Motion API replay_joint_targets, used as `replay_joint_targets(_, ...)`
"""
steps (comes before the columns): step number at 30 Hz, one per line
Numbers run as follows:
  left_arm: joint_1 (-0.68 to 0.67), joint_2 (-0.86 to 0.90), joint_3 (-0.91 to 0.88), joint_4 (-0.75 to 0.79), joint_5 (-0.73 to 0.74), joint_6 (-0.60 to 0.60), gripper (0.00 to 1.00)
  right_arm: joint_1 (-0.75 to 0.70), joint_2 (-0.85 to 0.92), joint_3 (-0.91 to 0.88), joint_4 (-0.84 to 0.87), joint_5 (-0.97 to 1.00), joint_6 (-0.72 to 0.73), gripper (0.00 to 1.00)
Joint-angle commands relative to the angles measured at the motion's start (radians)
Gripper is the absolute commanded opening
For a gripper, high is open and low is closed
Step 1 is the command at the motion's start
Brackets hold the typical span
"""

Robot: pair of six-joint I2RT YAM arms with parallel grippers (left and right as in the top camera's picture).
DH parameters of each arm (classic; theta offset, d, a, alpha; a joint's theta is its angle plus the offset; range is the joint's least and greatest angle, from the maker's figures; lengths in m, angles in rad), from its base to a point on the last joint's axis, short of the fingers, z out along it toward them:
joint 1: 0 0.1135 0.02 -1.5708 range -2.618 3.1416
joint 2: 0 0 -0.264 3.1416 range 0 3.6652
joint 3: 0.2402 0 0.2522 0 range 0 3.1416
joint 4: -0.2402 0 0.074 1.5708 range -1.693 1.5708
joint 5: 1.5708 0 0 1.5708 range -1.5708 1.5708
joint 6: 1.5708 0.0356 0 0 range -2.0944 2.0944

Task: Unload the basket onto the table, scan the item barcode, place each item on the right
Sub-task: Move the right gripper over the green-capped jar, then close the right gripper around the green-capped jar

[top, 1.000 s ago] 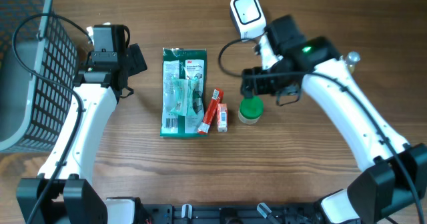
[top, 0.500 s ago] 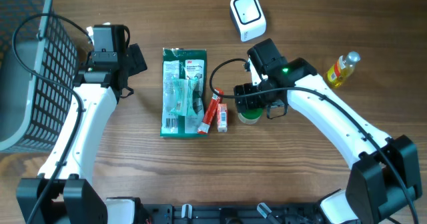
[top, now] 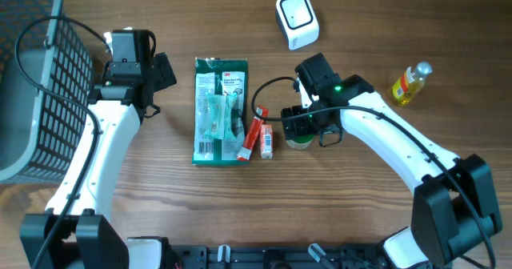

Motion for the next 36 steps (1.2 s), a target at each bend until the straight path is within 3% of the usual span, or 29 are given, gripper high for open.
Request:
replay_joint_targets(1,0.005,-0.001,0.011,0.000,-0.009,0.009,1.00,0.003,0.015,-0.009,0.013,0.021,0.002,0.85)
replay_joint_targets(17,0.005,-0.001,0.011,0.000,-0.009,0.009,1.00,0.003,0.015,-0.010,0.005,0.022,0.000,0.77)
replay_joint_targets(23,0.005,-0.001,0.011,0.000,-0.009,0.009,1.00,0.003,0.015,-0.010,-0.016,0.131,0.001,0.61)
replay_joint_targets(31,0.005,-0.001,0.011,0.000,-0.009,0.009,1.00,0.002,0.015,-0.010,0.034,0.356,0.111,0.60)
replay_joint_targets(36,0.005,-0.001,0.011,0.000,-0.009,0.009,1.00,0.001,0.015,-0.010,0.064,0.394,0.135,0.64)
